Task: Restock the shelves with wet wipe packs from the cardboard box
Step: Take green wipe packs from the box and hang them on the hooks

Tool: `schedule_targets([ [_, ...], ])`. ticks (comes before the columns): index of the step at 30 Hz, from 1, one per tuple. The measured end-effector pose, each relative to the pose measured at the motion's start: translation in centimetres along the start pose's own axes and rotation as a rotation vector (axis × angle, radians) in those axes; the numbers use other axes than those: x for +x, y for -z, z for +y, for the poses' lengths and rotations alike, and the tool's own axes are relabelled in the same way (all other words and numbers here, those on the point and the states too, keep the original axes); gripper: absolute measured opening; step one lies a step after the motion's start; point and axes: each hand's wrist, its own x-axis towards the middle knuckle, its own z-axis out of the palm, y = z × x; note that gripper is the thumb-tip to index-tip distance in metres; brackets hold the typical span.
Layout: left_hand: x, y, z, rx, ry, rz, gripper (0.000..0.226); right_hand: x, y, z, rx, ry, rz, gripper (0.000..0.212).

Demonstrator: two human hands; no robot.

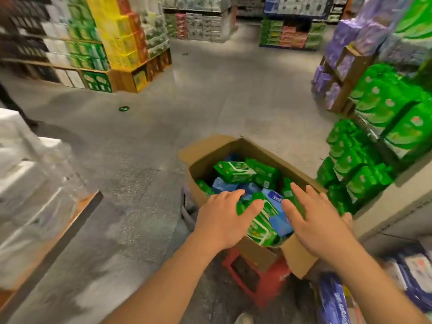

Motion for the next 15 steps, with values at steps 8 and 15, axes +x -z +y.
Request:
schedule_targets([
  [8, 8.1, 3.5, -0.8, 0.07, 0.159, 0.137, 0.099, 12.6, -1.3, -1.8, 0.046, 0.22, -0.054, 0.1],
  [15, 13.8, 4.1, -1.8, 0.041, 0.23, 0.107, 0.097, 19.6, -0.8, -3.4, 0.034, 0.261, -0.122, 0.089],
])
